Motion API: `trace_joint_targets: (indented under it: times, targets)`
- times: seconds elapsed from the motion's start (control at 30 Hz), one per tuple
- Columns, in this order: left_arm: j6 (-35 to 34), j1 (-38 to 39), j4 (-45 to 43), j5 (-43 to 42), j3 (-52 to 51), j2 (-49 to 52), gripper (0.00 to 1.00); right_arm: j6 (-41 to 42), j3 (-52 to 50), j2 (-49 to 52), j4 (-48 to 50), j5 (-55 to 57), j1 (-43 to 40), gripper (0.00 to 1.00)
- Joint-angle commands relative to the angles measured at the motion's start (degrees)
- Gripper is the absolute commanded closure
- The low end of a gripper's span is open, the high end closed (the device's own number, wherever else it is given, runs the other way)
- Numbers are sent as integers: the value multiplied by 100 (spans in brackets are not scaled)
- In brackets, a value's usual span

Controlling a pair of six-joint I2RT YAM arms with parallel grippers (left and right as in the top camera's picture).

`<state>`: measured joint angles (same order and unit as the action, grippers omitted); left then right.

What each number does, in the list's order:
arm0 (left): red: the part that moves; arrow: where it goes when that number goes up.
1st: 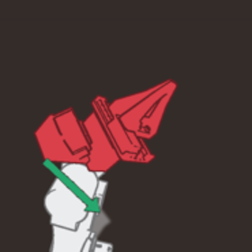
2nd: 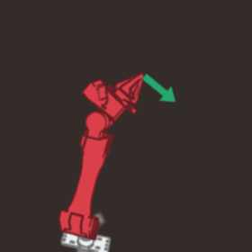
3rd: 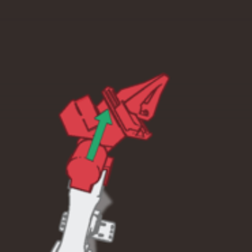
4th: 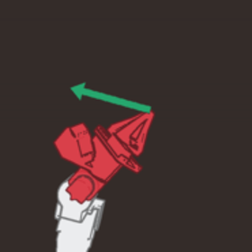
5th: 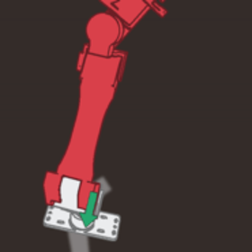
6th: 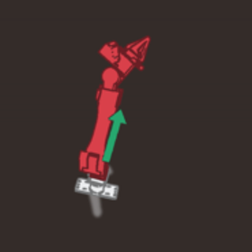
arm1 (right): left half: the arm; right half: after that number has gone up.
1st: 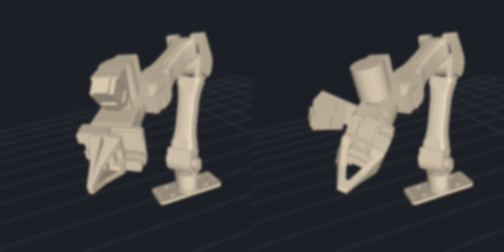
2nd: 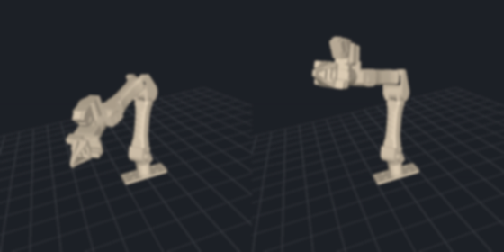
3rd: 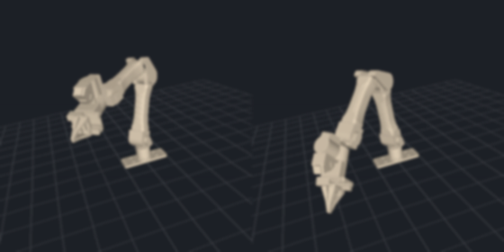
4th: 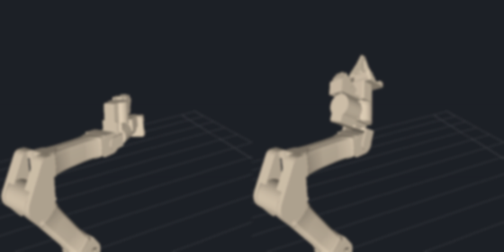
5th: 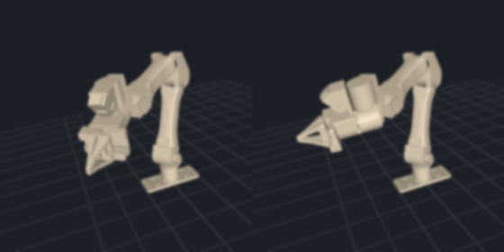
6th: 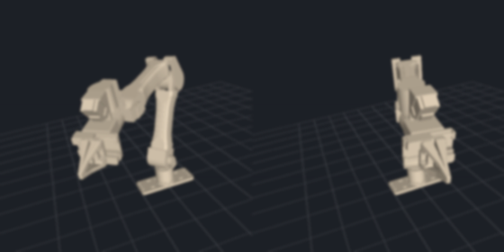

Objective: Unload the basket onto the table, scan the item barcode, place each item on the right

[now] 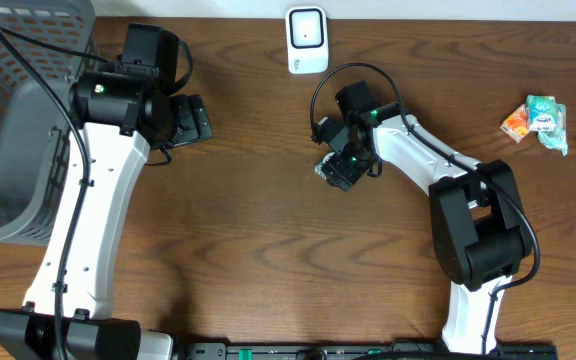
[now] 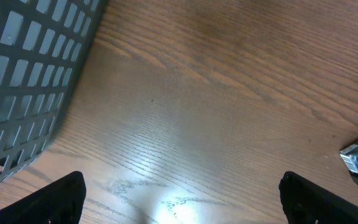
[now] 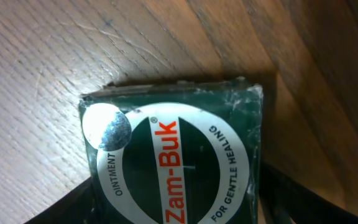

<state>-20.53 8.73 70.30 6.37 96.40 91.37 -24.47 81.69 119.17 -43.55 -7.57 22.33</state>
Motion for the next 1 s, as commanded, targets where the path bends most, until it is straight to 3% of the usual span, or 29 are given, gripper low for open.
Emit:
trace_joint_targets:
  times: [0.0,0.5,0.63,0.87,0.97]
  targets:
    - [57,-15,17,74,52,-39,2,42,-192,94,-59,396,7,33]
    - [57,-15,17,74,52,-39,2,42,-195,96,7,293,17,34]
    - [57,-15,17,74,52,-39,2,42,-210,96,-13,295,17,44]
    - [57,-15,17,74,52,-39,2,251,-278,94,48,208,33,40]
    - [57,-15,17,74,52,-39,2,413,-260,85,48,-334,33,41]
